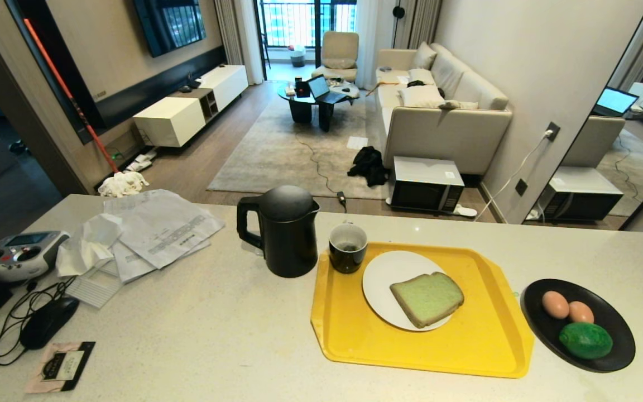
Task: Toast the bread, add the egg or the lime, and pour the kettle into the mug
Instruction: Pick up the egg
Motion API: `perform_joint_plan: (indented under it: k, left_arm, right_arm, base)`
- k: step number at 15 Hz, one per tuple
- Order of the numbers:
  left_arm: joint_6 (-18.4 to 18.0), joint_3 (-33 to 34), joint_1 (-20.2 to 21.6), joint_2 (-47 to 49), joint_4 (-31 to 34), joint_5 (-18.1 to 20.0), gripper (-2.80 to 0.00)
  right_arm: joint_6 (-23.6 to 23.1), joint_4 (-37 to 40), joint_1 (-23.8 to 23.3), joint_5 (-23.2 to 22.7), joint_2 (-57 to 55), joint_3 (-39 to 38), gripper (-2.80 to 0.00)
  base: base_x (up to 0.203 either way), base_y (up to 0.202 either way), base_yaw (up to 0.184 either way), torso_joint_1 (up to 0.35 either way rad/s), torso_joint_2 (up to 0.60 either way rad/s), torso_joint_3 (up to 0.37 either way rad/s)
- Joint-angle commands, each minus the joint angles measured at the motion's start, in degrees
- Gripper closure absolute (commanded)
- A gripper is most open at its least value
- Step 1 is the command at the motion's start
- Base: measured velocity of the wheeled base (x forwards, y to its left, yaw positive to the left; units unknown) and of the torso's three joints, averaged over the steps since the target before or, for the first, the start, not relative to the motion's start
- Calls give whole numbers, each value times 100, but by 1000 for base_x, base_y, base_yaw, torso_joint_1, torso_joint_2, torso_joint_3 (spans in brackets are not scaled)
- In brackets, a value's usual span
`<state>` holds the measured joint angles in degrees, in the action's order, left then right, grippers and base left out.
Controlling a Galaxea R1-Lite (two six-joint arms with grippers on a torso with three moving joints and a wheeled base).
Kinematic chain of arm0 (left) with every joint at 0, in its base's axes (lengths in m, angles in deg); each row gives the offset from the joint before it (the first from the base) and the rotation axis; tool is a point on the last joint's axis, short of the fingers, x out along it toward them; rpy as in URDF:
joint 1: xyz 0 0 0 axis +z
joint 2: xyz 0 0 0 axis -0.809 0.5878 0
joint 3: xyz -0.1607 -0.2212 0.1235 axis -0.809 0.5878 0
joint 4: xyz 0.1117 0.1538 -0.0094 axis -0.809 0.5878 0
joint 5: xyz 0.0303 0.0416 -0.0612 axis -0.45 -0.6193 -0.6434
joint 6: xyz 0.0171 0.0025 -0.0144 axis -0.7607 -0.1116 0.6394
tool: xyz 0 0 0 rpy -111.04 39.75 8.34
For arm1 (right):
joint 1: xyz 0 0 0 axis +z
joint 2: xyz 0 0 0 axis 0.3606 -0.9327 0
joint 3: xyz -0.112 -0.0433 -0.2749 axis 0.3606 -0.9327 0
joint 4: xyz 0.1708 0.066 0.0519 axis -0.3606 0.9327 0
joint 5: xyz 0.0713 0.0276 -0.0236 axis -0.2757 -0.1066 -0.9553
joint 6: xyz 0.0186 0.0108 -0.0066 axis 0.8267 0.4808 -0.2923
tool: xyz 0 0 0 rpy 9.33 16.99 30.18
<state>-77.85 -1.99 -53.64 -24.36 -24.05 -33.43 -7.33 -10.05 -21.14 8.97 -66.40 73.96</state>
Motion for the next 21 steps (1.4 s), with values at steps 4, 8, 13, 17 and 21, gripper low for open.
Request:
perform_joint_plan:
  k: [4,8,13,17,21]
  left_arm:
    - [-8,1,0,-4,-5,-1,0]
    - [-8,1,5,0,-5,-1,0]
    - [-8,1,9,1,-5,-1,0]
    - [-8,1,4,-4,-5,-1,0]
    - [-8,1,9,-4,-5,-1,0]
  right_arm:
    - [-101,6,0,-33,-9,0,0]
    - [-83,-2,0,-24,-9,0,0]
    - [-101,-2,0,-33,-9,0,0]
    - [-83,-2,0,-24,-9,0,0]
    - [-66,-2,0,-15,-9,0,0]
  base:
    - [0,0,0,0,0,0]
    - [0,0,0,0,0,0]
    - [0,0,0,0,0,0]
    - [0,0,0,0,0,0]
    - [0,0,0,0,0,0]
